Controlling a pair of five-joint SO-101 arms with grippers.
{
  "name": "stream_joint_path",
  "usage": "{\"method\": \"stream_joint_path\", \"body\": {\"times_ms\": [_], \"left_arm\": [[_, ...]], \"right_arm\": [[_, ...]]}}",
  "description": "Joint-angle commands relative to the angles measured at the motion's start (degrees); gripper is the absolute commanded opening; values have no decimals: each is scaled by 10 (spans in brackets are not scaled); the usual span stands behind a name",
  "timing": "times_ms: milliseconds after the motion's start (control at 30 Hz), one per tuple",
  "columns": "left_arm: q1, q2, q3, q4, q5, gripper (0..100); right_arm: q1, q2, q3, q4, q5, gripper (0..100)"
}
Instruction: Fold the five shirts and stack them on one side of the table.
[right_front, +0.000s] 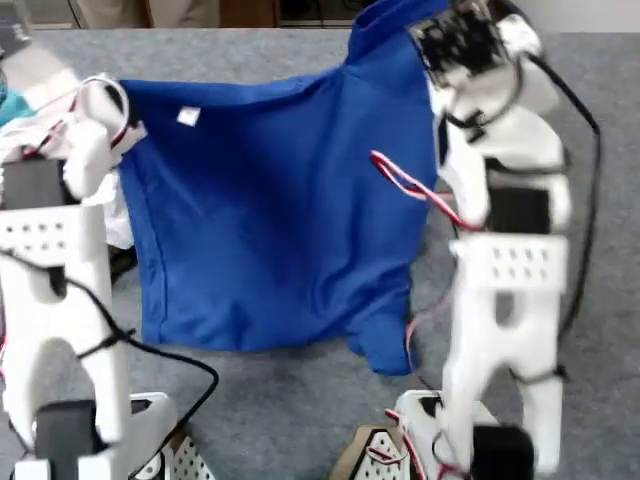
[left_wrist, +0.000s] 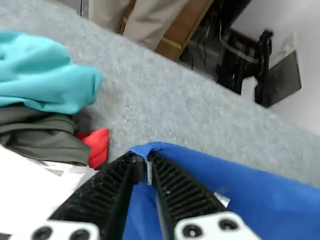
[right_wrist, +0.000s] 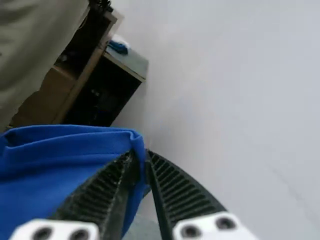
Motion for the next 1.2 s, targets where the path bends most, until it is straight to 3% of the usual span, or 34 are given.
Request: {"method": "stream_joint_path", "body": {"times_ms": [0,133,233,367,633,933,1167], "left_arm": [[4,21,-4,-39,4,19],[1,39,-4,-57,4,19],[1,32,-11,-36,3,19],[1,-3,-84,58,5,19],[-8,-77,-208,224,-12,19],[-60,-117,-311,278,-54,19],[-7,-145,-415,380,-53,19]], "right_arm": [[-23,78,-42,-46,1,2],[-27,170,-141,-38,0,2],[-20,193,-254,47,-26,2],[-11,196,-429,220,-53,2],[-14,194,-730,484,-25,3],[-15,194,-945,629,-11,3],[-22,186,-1043,686,-9,3]]}}
